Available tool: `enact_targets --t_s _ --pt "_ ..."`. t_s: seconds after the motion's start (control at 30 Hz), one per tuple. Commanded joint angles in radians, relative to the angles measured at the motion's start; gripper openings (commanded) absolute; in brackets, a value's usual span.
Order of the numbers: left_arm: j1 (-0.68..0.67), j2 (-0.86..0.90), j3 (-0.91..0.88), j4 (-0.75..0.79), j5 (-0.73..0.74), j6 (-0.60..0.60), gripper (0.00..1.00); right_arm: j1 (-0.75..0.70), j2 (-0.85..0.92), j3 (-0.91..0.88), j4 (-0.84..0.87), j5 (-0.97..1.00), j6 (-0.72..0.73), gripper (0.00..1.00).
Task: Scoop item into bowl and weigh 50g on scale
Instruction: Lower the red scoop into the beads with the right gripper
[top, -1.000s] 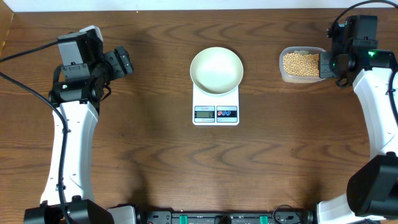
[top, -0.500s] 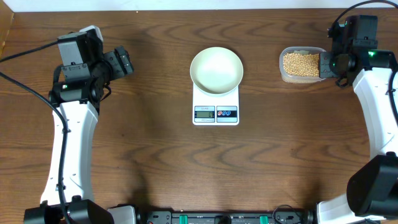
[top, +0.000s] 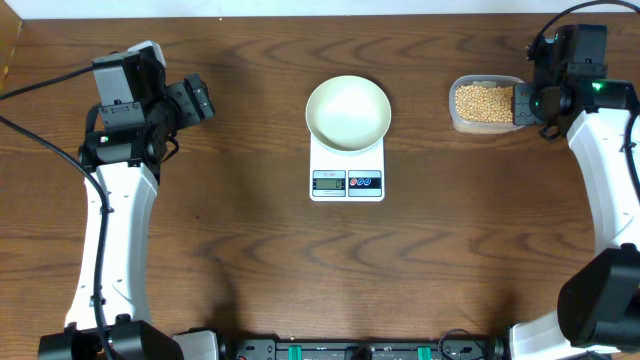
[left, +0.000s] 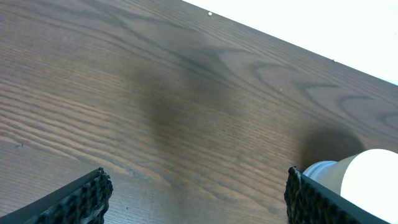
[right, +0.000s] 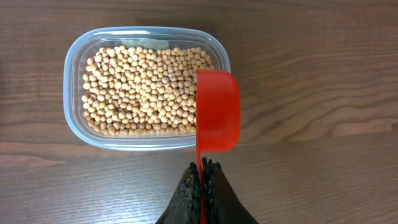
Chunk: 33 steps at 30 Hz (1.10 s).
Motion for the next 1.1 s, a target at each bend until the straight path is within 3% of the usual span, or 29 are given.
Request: enact_targets --t_s 0.0,0.53,1.07 --pt "0.002 -0.002 0.009 -0.003 -0.012 0.014 0.91 0.004 0.039 -0.001 0.004 0.005 0.011 0.01" --pt "0.002 -0.002 0.009 -0.003 -0.012 0.014 0.91 0.004 0.055 -0.001 0.045 0.004 0.013 0.01" --pt "0.002 -0.002 0.009 -0.003 -0.012 0.014 0.91 0.008 0.140 -0.001 0.063 -0.026 0.110 0.01"
